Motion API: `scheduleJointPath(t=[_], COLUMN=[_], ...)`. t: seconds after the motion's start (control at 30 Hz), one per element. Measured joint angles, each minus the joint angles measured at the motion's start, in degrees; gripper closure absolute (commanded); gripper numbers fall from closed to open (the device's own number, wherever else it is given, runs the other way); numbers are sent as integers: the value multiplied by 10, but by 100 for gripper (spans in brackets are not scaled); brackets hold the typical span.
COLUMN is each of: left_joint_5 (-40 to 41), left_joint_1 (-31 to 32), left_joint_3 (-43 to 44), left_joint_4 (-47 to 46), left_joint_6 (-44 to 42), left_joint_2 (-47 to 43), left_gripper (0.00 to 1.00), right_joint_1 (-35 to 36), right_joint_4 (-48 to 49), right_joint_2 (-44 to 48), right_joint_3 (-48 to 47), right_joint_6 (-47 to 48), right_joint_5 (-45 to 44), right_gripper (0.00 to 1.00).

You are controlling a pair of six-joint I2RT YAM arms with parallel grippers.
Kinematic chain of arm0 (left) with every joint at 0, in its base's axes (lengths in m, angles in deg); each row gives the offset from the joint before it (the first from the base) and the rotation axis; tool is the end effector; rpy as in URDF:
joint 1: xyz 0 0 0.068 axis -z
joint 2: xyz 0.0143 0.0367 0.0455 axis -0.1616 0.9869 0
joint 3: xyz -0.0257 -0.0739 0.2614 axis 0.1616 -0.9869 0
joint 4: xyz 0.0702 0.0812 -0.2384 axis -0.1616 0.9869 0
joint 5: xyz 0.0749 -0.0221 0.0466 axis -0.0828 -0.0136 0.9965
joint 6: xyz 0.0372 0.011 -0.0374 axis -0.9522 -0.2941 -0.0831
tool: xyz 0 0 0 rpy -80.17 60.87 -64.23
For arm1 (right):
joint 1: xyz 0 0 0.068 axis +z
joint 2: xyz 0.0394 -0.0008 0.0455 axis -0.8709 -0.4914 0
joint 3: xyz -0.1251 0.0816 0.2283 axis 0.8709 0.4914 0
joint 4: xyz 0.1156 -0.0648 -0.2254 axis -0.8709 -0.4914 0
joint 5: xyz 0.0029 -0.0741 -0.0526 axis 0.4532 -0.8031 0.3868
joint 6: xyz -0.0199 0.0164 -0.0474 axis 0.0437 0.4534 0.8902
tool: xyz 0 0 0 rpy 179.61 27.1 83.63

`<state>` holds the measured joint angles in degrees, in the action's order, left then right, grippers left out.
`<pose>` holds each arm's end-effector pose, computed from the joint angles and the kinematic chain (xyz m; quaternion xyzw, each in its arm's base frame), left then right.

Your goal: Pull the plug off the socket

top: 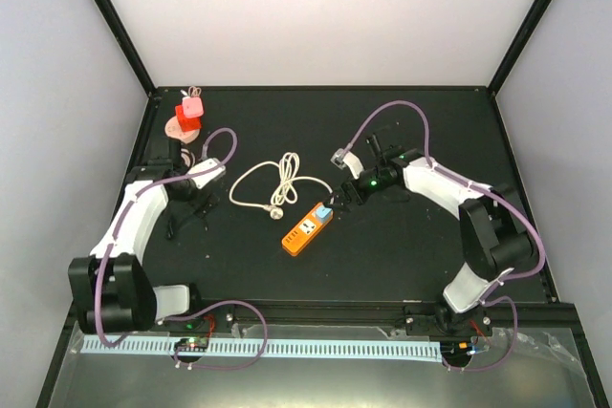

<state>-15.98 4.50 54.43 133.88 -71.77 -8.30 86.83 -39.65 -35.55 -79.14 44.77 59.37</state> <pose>0.2385 0.0150 0.2308 0.3385 0.9159 0.0205 0.2150 0.2823 0.1670 0.2022 -0.3784 0.8227 0.3900 0.1672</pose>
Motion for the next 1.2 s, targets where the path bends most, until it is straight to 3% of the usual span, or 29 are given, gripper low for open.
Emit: scheduleJointPath(t=[0.27,0.5,0.67,0.9,1.2], left_joint_5=[-159,-219,-213,-179,-100], left_joint_1=[45,168,257,371,468], left_joint_3=[-10,-104,-133,-133,-134], left_joint_4=[23,-19,-47,-98,-186], left_joint_6=[-55,-87,-96,-88,-72], left_joint_2=[-108,-189,-202,-149,-69], left_gripper=[18,27,40,66,79], right_joint_1=[2,31,57,92,106], right_joint_4=[26,47,50,50,49], right_joint_2=[12,21,19,16,-7], right_joint_3=[35,46,45,44,30], right_joint_6=[-4,-12,-3,9,11], right_joint_5=[-34,-76,-103,-145,-176], right_gripper=[1,6,10,13,23])
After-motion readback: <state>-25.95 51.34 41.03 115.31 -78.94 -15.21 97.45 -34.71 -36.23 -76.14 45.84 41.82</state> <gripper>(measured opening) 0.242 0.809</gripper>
